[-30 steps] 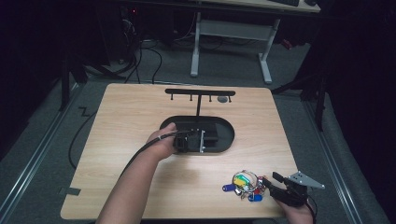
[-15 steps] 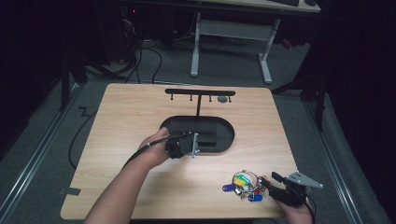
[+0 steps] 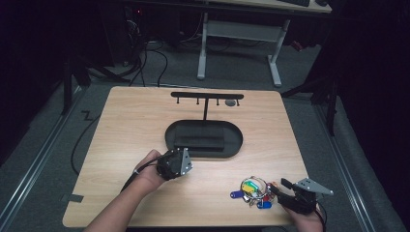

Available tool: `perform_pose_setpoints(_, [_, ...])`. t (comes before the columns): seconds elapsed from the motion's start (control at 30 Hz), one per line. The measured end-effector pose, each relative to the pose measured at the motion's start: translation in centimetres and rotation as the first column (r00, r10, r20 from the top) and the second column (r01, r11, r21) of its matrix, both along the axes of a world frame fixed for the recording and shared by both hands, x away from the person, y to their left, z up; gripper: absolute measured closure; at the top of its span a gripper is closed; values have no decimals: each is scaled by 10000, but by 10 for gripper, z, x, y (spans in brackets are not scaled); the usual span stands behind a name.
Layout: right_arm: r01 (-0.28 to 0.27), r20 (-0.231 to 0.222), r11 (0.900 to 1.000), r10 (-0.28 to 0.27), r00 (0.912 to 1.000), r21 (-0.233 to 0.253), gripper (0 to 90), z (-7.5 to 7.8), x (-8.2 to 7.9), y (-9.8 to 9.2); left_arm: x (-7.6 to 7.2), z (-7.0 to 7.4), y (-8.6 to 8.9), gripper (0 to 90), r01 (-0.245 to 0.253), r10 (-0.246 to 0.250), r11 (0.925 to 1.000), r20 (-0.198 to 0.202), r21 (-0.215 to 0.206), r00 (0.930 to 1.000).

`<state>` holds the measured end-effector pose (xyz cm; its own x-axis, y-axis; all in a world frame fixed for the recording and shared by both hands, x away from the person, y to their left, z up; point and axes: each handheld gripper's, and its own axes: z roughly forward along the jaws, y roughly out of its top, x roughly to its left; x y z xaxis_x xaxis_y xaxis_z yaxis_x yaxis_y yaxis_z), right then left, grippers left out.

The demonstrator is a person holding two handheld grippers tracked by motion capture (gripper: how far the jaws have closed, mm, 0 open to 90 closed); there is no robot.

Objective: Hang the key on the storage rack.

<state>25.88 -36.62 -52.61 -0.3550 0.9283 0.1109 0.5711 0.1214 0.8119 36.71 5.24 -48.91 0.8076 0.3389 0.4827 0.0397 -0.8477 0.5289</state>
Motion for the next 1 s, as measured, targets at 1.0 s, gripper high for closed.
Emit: perform_pose_setpoints(1.0, [-347,134,9991,350,9993,-247,438,11,-1,9,-70,-24,131,436,-3214,1783,8037,-3126,-5008,9330])
